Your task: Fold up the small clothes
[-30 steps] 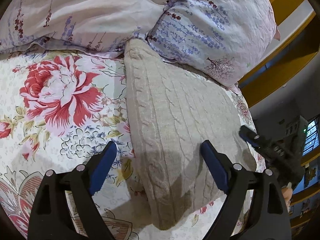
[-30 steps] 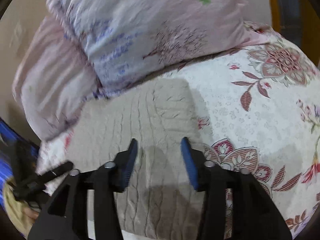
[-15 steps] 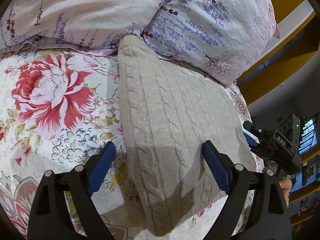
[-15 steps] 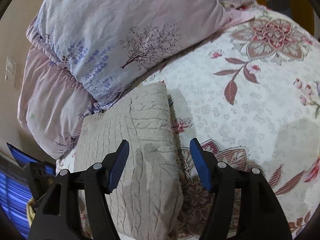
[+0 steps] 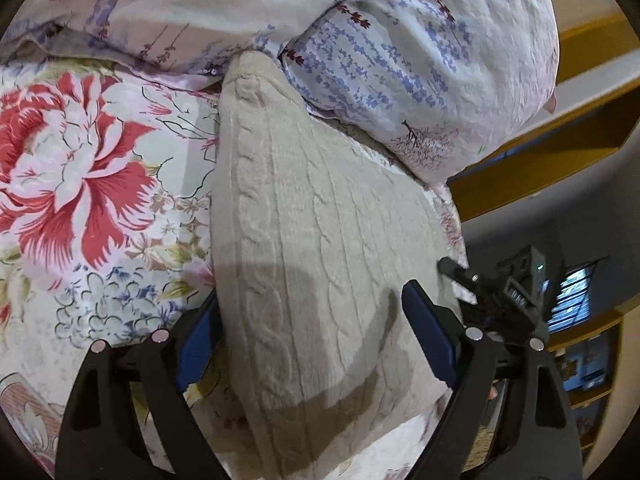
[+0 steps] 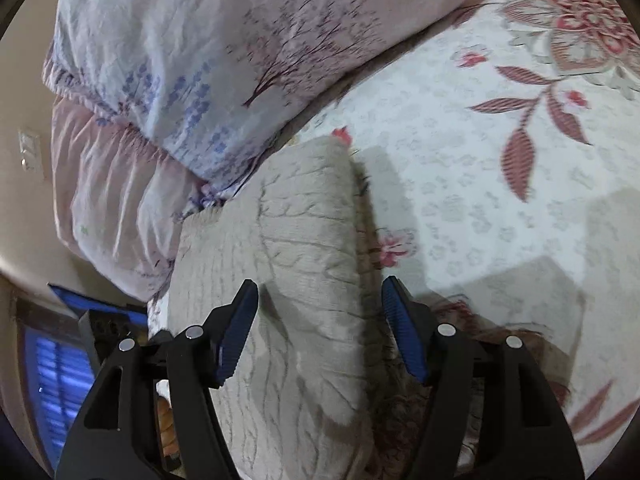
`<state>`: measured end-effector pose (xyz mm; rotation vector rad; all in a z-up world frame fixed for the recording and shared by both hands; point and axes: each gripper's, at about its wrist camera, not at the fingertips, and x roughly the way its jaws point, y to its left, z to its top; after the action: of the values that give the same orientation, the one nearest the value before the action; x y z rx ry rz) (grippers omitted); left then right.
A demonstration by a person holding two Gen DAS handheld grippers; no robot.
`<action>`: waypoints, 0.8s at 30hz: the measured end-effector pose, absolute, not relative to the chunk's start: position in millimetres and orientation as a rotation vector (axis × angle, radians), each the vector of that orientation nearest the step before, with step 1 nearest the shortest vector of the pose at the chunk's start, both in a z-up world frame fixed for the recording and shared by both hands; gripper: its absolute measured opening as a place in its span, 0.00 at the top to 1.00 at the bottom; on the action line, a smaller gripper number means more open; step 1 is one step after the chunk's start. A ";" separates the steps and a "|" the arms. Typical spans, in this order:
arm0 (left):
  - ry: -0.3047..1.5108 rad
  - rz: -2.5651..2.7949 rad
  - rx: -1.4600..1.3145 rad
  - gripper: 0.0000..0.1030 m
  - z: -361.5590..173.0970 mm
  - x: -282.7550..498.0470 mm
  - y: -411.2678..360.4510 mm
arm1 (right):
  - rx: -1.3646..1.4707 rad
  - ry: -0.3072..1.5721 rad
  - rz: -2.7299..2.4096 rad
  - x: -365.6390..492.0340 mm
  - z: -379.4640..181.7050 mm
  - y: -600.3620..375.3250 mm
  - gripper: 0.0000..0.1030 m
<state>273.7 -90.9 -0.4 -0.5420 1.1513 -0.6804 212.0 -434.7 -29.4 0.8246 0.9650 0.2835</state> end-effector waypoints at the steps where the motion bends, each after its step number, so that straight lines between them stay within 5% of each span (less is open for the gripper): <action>1: 1.156 -0.689 -0.572 0.17 -2.2 276.2 -89.1 | 0.820 0.968 0.309 214.1 -30.1 -431.9 0.36; 5: 1.166 -0.705 -0.643 0.24 -7.4 282.6 -84.3 | 0.811 0.966 0.352 217.3 -31.2 -428.2 0.41; 6: 1.167 -0.706 -0.644 0.28 -7.9 283.2 -84.5 | 0.816 0.966 0.362 217.5 -32.6 -428.1 0.49; 9: 1.176 -0.712 -0.659 0.43 -12.4 283.7 -84.2 | 0.859 0.956 0.403 215.8 -39.1 -427.4 0.66; 13: 1.145 -0.747 -0.694 0.62 -8.5 280.4 -77.8 | 0.885 0.909 0.417 207.9 -35.3 -422.1 0.72; 24: 1.050 -0.753 -0.567 0.64 47.9 232.8 -11.7 | 0.737 0.784 0.510 179.1 14.2 -339.2 0.74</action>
<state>232.8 -11.7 47.9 -0.5675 1.0496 -0.7530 179.1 -339.2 14.2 0.7369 0.7841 0.5099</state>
